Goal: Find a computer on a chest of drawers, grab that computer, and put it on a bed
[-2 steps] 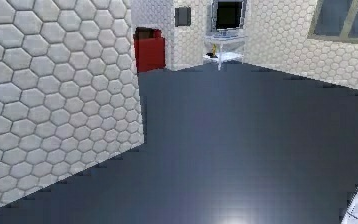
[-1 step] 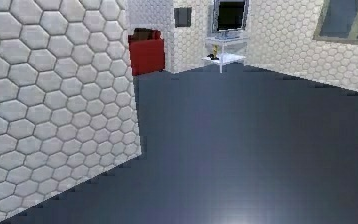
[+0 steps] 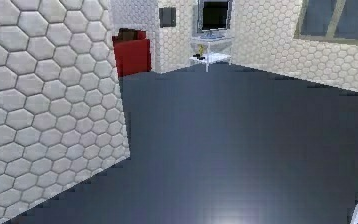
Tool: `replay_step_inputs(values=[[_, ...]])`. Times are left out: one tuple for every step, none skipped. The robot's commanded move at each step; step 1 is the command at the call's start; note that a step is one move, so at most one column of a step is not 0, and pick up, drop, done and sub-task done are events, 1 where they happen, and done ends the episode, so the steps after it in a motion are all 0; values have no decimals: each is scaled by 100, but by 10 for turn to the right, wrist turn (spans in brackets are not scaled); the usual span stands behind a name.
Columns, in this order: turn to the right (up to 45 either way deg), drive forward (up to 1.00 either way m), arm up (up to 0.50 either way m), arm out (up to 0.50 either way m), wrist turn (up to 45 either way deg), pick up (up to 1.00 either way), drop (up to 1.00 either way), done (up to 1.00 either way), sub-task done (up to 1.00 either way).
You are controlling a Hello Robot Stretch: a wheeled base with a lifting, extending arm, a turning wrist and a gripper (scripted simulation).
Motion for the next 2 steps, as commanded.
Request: replay_step_inputs(values=[[0,50,0,0,0,0,0,0,0],[420,0,0,0,0,0,0,0,0]])
